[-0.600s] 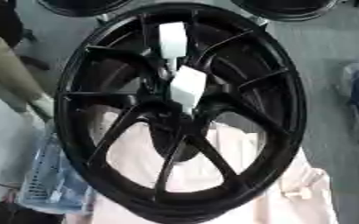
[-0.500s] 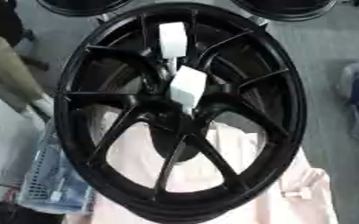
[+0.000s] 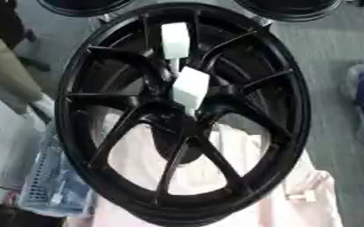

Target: Pull the pin out of the wheel hub.

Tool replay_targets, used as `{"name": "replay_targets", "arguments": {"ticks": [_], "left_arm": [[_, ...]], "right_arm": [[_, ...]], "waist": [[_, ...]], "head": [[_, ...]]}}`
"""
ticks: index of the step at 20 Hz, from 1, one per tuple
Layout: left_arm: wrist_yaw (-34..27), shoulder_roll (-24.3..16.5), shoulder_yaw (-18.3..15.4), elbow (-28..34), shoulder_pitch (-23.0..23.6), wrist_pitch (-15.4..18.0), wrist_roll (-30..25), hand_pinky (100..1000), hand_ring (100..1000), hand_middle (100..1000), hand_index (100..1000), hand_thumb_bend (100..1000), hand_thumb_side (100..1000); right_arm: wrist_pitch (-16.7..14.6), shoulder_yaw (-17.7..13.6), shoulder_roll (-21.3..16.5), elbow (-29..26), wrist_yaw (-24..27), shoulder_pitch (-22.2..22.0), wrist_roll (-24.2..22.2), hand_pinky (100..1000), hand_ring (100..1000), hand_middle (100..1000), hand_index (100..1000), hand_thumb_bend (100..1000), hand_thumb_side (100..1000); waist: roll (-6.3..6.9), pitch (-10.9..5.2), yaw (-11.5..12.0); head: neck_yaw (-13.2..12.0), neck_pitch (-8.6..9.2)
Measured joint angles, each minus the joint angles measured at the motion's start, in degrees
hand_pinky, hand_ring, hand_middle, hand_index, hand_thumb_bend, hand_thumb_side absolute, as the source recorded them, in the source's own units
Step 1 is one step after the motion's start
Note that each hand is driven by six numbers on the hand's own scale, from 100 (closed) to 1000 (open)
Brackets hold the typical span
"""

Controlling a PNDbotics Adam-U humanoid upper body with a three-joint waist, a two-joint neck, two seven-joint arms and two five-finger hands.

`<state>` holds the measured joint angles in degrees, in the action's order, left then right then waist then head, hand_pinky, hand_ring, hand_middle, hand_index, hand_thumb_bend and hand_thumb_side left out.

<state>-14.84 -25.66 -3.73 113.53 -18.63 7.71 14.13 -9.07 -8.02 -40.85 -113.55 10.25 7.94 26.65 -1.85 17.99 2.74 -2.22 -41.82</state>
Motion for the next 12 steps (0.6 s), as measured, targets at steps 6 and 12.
{"name": "replay_targets", "arguments": {"ticks": [6,12], "left_arm": [[0.00,-0.01,0.00,0.00,0.09,-0.03,-0.03,724,651,521,698,100,684],[0.01,-0.07,0.00,0.00,0.27,-0.04,-0.04,724,651,521,698,100,684]], "right_arm": [[2.34,0.32,-9.88,0.00,-4.93,-0.37,-5.23,686,813,776,772,100,245],[2.13,1.52,-20.11,-0.02,-10.07,0.27,-13.28,724,823,782,799,100,222]], "waist": [[-0.51,0.00,-0.12],[-0.92,0.00,-0.07]], "head": [[-0.12,0.03],[-0.15,0.13]]}}
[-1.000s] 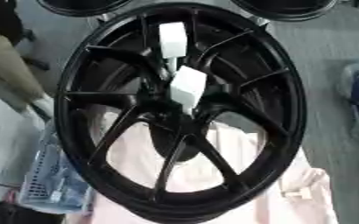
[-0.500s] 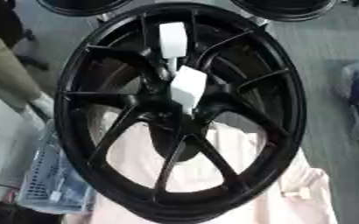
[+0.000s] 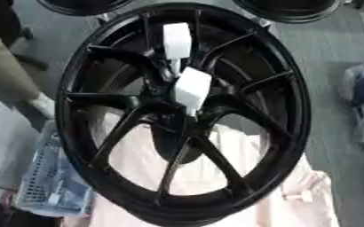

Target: Pull the pin out of the wheel hub.

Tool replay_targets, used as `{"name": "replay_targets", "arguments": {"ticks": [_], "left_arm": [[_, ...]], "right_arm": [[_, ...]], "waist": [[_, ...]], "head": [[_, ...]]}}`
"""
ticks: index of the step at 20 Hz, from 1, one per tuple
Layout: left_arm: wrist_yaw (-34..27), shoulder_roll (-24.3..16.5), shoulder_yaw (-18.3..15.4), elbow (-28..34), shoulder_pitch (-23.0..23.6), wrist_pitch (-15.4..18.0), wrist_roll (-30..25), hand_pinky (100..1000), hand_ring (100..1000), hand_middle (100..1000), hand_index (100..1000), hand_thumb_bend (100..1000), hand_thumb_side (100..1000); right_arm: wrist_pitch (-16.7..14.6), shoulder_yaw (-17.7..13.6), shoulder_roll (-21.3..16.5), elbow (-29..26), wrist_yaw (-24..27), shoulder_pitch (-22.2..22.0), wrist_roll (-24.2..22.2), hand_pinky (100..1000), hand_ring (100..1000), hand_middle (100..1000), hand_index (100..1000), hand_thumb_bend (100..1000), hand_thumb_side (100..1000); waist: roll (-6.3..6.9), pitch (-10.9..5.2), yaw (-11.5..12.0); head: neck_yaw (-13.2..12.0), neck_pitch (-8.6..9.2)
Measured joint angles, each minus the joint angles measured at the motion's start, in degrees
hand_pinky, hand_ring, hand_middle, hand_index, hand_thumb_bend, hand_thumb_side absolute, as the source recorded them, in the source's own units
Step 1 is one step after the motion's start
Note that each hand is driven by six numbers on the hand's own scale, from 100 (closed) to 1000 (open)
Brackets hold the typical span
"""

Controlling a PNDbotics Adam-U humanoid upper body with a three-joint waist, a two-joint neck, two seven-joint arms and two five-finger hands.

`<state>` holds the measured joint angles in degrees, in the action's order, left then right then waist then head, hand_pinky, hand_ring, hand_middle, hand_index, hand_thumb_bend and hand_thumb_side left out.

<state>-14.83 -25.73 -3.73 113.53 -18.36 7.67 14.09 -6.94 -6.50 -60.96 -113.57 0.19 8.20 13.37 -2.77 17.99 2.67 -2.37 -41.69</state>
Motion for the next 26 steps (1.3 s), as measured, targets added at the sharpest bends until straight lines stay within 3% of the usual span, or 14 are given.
{"name": "replay_targets", "arguments": {"ticks": [6,7,11,18,26], "left_arm": [[0.02,-0.05,0.09,0.00,-0.02,-0.03,-0.03,723,651,521,698,100,684],[0.02,-0.06,0.20,0.00,-0.06,-0.06,-0.06,723,651,521,698,100,684],[0.02,-0.08,0.37,0.00,-0.31,-0.22,-0.27,723,651,521,698,100,684],[0.00,-0.37,0.89,0.00,-0.89,-0.34,-0.70,722,651,521,697,100,685],[-0.16,-0.52,1.27,0.00,-1.33,-0.49,-1.21,722,651,521,697,100,687]], "right_arm": [[-2.13,2.10,-7.65,-0.19,-3.65,2.89,-8.12,772,837,792,829,115,216],[-2.62,2.53,-8.63,-0.27,-4.36,3.41,-9.45,783,841,794,836,169,201],[-5.38,4.75,-11.70,-0.33,-7.36,5.74,-14.17,801,846,799,846,201,211],[-11.25,9.87,-14.14,-0.34,-11.40,10.78,-19.54,815,851,803,854,272,229],[-16.08,15.37,-14.49,-0.35,-11.61,15.21,-24.55,815,851,805,854,312,249]], "waist": [[-0.25,0.01,0.30],[-0.30,0.02,0.45],[-0.73,0.08,1.03],[-1.08,0.61,2.14],[-1.69,1.15,3.03]], "head": [[0.19,0.08],[0.23,0.10],[0.58,0.71],[1.71,1.88],[2.97,2.43]]}}
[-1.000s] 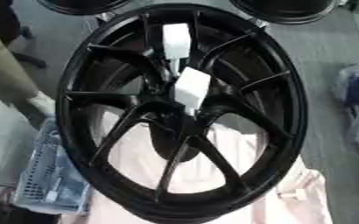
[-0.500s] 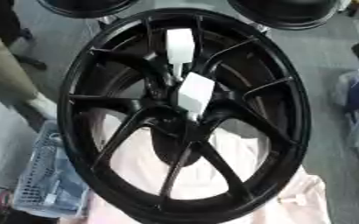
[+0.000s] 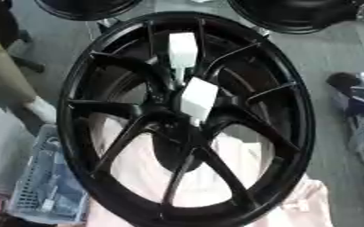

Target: Pull the pin out of the wheel hub.

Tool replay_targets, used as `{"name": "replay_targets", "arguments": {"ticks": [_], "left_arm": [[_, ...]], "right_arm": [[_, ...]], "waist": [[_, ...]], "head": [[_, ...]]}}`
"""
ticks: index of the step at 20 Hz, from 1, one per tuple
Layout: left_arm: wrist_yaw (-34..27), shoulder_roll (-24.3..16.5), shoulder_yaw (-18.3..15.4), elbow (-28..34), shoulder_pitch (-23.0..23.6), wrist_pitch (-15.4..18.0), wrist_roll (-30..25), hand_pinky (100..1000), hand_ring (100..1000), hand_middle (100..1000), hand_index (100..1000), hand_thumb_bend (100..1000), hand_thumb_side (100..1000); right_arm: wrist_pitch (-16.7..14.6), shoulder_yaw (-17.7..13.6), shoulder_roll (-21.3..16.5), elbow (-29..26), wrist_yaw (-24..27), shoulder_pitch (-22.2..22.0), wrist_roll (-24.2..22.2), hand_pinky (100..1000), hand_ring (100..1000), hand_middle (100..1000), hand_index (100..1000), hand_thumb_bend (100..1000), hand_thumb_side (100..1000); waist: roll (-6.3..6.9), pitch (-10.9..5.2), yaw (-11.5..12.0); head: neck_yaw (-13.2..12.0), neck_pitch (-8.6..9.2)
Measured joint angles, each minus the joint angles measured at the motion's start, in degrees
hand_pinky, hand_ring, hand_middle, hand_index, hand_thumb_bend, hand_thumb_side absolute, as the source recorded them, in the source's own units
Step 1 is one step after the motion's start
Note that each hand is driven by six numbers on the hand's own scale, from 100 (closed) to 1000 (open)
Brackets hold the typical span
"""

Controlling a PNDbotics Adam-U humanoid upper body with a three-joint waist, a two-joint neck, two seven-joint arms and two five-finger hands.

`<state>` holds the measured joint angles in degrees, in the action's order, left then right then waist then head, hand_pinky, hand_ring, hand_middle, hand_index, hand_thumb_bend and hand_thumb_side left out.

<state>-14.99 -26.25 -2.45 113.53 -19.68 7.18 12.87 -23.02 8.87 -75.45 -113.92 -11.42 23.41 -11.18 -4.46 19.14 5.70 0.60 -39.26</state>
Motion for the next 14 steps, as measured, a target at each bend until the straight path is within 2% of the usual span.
{"name": "replay_targets", "arguments": {"ticks": [8,14], "left_arm": [[-0.08,0.00,0.28,0.00,-0.10,-0.25,-0.37,721,651,520,697,100,689],[-0.11,0.00,0.48,0.00,-0.12,-0.34,-0.62,722,651,520,697,100,690]], "right_arm": [[-3.44,4.67,0.02,0.00,-0.64,2.42,-3.32,811,851,808,855,333,262],[-4.99,6.98,0.13,0.00,-2.81,3.07,-2.95,808,850,808,854,333,260]], "waist": [[-0.13,0.39,0.45],[-0.14,0.87,0.69]], "head": [[0.61,0.16],[0.62,0.19]]}}
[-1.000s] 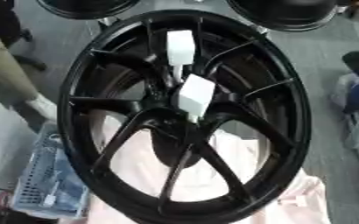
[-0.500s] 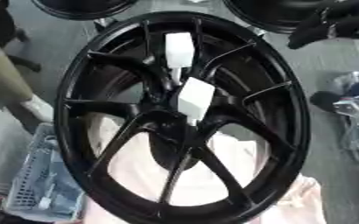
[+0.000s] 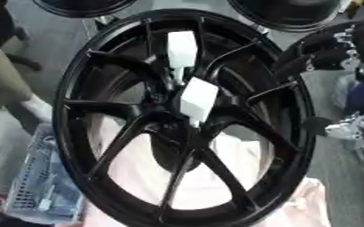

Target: Pull the pin out of the wheel hub.

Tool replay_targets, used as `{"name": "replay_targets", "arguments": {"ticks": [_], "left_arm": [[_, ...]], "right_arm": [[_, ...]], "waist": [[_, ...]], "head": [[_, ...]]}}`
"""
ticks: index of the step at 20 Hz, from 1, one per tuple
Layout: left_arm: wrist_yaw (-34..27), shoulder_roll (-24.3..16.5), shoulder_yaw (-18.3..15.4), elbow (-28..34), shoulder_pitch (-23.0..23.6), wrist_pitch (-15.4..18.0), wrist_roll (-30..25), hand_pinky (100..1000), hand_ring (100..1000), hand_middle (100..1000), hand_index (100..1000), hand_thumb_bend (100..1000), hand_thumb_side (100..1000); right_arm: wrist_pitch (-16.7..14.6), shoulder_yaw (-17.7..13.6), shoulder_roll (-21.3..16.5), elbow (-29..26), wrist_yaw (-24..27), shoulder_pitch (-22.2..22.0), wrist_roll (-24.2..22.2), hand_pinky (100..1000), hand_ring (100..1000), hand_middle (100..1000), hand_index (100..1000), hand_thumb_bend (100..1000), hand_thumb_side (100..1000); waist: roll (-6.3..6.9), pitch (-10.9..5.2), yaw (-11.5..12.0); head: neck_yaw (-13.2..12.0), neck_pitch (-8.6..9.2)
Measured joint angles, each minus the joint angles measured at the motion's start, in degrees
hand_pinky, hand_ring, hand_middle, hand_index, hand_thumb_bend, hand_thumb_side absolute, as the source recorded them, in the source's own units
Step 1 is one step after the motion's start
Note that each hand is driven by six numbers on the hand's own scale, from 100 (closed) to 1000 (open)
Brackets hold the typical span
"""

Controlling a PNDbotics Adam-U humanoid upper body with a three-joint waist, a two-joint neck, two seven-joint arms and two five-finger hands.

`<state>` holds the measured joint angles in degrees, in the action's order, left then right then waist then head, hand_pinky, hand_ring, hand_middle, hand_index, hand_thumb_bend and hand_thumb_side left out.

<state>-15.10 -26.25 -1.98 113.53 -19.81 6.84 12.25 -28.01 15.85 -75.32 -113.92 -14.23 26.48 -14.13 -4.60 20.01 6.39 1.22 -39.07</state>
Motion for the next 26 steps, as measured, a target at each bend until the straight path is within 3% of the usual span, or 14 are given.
{"name": "replay_targets", "arguments": {"ticks": [8,26], "left_arm": [[-0.01,0.01,0.06,0.00,-0.27,-0.06,-0.30,721,650,519,697,100,694],[-0.01,0.08,0.36,0.00,0.13,-0.37,-0.59,723,651,519,696,100,698]], "right_arm": [[1.36,2.94,1.00,0.00,-3.08,0.53,3.10,802,850,808,852,348,258],[8.77,9.08,3.10,0.00,-9.87,2.72,7.42,805,851,811,857,396,250]], "waist": [[-0.03,0.87,0.52],[-0.17,1.39,0.72]], "head": [[-0.06,0.45],[-1.20,0.44]]}}
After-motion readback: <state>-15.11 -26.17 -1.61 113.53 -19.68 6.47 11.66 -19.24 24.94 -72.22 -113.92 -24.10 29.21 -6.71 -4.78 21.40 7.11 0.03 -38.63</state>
